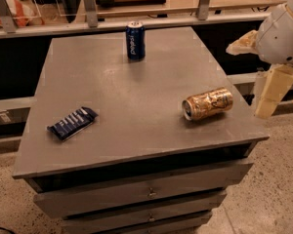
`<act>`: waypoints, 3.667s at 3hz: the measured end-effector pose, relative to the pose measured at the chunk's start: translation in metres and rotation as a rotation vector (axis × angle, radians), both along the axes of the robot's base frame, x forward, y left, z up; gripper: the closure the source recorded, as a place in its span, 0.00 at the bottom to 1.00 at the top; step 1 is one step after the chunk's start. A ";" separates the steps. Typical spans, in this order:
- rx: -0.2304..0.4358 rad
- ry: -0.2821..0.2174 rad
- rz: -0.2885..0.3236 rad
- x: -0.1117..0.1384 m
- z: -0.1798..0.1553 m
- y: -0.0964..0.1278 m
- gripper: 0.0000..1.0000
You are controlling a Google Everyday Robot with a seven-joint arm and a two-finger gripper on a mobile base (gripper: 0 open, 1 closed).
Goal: Place orange can upright
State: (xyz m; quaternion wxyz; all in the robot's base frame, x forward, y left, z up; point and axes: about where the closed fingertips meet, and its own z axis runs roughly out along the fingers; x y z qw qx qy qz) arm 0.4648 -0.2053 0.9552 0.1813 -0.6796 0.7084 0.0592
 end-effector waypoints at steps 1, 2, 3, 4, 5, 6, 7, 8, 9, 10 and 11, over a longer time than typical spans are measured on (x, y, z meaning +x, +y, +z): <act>0.047 0.020 0.144 0.006 -0.019 0.008 0.00; 0.064 0.002 0.233 0.011 -0.036 0.017 0.00; 0.061 -0.015 0.284 0.018 -0.053 0.021 0.00; 0.040 -0.025 0.305 0.026 -0.067 0.022 0.00; 0.002 -0.039 0.312 0.035 -0.078 0.022 0.00; -0.038 -0.064 0.325 0.045 -0.086 0.026 0.00; -0.081 -0.089 0.346 0.053 -0.092 0.034 0.00; -0.123 -0.105 0.379 0.056 -0.096 0.044 0.00; -0.168 -0.111 0.390 0.058 -0.098 0.049 0.14; -0.207 -0.110 0.389 0.058 -0.100 0.052 0.38; -0.235 -0.106 0.400 0.056 -0.100 0.054 0.61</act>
Offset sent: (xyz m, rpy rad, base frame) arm 0.0117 0.0243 -0.0615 0.0826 0.0035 0.3503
